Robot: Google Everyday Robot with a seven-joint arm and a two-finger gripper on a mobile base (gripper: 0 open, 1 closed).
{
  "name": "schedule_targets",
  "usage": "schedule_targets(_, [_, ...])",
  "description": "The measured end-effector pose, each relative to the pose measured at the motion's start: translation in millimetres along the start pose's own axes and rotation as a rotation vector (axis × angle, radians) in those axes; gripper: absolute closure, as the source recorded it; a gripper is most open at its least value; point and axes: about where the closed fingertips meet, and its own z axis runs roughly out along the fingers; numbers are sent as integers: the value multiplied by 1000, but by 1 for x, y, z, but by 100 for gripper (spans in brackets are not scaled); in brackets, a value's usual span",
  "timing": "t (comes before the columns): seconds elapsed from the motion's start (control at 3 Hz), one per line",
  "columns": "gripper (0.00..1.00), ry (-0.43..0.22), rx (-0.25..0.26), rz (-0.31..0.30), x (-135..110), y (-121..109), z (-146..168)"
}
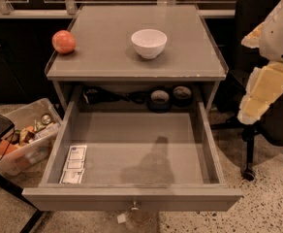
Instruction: Place apple into top drawer
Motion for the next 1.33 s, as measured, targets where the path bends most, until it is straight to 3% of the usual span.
schedule_targets(0.33, [0, -136, -11, 74, -39, -19, 25])
schedule_targets(0.67, [0, -333, -26, 136, -108, -37, 53])
schedule_targets(1.0, [0, -521, 1, 140, -193, -59, 57])
schedule_targets(1.33, [0, -643, 67, 129, -271, -79, 44])
